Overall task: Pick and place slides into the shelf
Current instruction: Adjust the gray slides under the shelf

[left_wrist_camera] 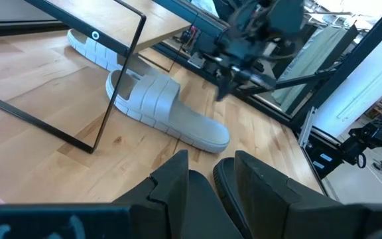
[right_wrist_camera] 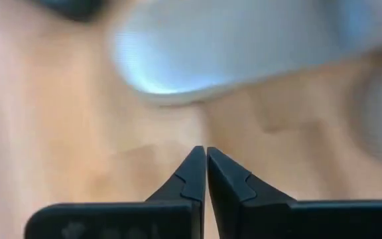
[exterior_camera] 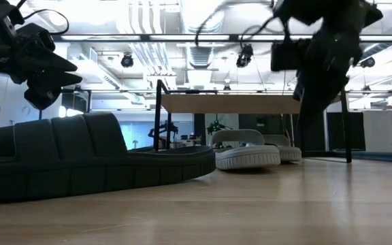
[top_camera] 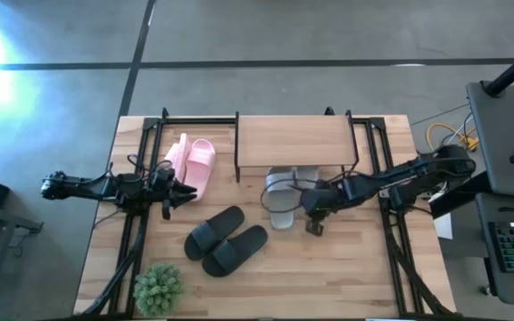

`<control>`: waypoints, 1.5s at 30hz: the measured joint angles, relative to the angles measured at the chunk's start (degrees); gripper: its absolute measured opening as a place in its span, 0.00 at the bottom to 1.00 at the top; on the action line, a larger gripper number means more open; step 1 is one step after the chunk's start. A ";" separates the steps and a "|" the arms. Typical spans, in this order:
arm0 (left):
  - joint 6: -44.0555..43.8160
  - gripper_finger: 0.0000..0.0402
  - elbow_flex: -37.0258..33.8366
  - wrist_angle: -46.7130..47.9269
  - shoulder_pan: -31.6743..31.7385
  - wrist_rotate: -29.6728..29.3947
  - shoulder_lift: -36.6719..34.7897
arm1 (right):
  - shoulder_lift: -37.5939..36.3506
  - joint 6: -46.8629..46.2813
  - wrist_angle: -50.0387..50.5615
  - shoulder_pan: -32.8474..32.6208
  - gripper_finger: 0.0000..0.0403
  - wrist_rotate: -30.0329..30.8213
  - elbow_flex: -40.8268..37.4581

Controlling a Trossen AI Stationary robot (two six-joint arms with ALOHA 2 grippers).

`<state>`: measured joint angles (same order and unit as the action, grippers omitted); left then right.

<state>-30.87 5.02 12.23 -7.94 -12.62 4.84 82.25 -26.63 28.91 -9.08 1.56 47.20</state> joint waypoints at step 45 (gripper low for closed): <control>-0.01 0.27 0.00 -0.24 0.00 0.00 0.00 | 20.55 3.85 -9.78 1.90 0.02 34.67 10.56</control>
<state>-30.87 5.02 11.99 -7.94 -12.62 4.84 102.80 -22.79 19.13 -7.18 36.23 57.76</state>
